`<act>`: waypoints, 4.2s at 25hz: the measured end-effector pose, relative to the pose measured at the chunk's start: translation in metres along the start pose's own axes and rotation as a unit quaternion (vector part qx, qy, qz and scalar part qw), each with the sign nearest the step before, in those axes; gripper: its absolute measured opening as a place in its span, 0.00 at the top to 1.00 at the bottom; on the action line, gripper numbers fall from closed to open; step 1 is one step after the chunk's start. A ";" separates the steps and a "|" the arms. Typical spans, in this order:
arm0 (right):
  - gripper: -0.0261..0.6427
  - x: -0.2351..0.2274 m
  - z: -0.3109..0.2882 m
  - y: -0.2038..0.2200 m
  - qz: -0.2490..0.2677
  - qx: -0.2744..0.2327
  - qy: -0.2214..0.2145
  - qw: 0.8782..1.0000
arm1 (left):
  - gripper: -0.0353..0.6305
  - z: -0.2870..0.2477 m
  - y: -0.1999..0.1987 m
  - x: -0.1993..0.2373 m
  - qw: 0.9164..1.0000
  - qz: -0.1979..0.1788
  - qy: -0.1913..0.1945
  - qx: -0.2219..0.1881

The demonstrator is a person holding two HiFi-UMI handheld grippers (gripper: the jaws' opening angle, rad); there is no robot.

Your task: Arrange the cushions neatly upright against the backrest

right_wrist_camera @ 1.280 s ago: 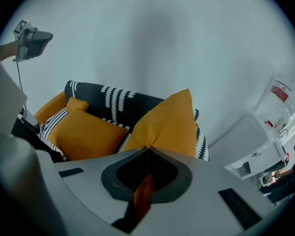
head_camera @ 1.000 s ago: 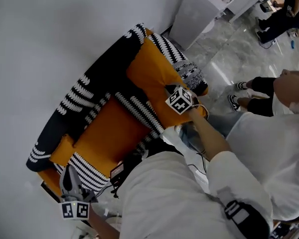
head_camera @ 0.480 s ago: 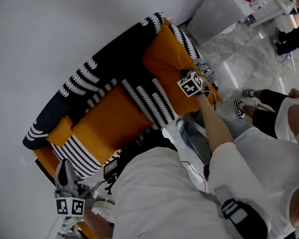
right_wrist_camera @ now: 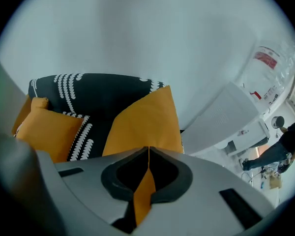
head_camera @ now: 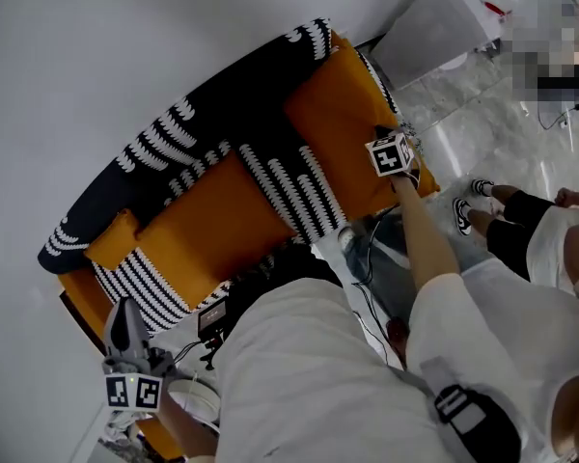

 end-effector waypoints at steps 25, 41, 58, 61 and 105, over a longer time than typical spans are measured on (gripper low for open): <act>0.94 0.159 0.143 -0.052 0.038 -0.162 -0.113 0.980 | 0.93 0.090 0.061 0.058 0.997 0.043 -0.019 -0.056; 0.94 0.378 0.284 -0.137 0.038 -0.290 -0.281 0.914 | 0.93 0.156 0.098 0.180 0.989 0.092 -0.031 -0.112; 0.94 0.451 0.289 -0.155 0.053 -0.247 -0.258 0.932 | 0.92 0.112 0.129 0.271 0.993 0.094 0.070 -0.020; 0.94 0.444 0.271 -0.154 0.057 -0.219 -0.257 0.940 | 0.92 0.084 0.133 0.276 0.991 0.106 0.078 0.009; 0.57 0.459 -0.136 -0.050 -0.018 0.097 -0.262 0.960 | 0.47 -0.139 0.404 0.340 0.906 0.345 -0.063 0.238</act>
Point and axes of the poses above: the fingertips, and each gripper's own axes: z backward along the fingers, x to its left, y out of its underside, the point moved 9 cm from there along z, backward along the fingers, and after that the axes turned 4 degrees about y, right-handed, at the moved point
